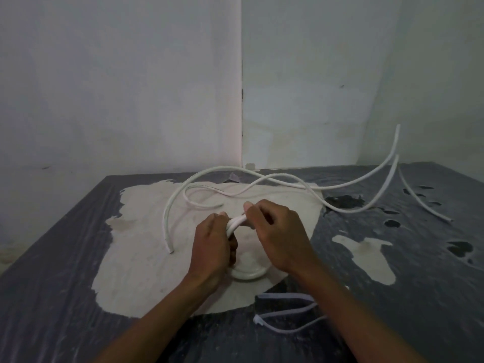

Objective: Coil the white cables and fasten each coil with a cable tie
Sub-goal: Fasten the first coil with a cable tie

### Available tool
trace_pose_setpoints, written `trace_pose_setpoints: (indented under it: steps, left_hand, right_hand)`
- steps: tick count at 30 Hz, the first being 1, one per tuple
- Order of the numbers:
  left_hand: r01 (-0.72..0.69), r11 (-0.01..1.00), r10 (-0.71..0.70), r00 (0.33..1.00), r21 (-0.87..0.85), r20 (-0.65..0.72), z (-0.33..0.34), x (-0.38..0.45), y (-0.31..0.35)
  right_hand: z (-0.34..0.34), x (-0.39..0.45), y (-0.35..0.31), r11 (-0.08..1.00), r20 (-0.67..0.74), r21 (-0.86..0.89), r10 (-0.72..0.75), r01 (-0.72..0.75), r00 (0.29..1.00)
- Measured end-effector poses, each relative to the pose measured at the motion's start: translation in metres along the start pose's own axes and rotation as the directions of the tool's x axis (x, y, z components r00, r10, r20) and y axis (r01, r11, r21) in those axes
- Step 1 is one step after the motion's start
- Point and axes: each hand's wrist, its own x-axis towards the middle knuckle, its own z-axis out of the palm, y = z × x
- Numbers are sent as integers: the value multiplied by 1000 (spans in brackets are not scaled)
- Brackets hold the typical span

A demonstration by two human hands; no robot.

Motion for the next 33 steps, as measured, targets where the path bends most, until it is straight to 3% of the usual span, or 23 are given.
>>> trace_pose_setpoints:
  steps: [4, 7, 11, 14, 21, 25, 29, 33]
  left_hand:
    - [16, 1000, -16, 1000, -16, -25, 1, 4, 5]
    - [26, 999, -27, 998, -22, -49, 0, 7, 6]
    - [37, 999, -38, 997, -16, -74, -2, 6, 8]
    - [50, 999, -51, 997, -14, -66, -1, -1, 9]
    - [102, 993, -105, 993, -63, -57, -4, 2, 10]
    - [166, 982, -173, 982, -93, -74, -8, 5, 8]
    - [211, 965, -227, 969, -156, -96, -14, 12, 10]
    - [193, 974, -206, 972, -116, -117, -21, 12, 10]
  right_hand:
    - [-46, 21, -9, 991, 150, -69, 125, -115, 981]
    - [-83, 22, -9, 955, 316, -285, 172, -80, 933]
    - [-100, 3, -12, 851, 587, -521, 302, 65, 751]
    - [-89, -13, -13, 797, 638, -597, 405, 89, 656]
    - [-79, -12, -14, 821, 641, -567, 394, 61, 658]
    - [-90, 2, -17, 864, 633, -501, 327, 49, 702]
    - [-96, 23, -27, 977, 570, -191, 192, -99, 799]
    - [-70, 36, -30, 959, 397, 167, 149, -231, 906]
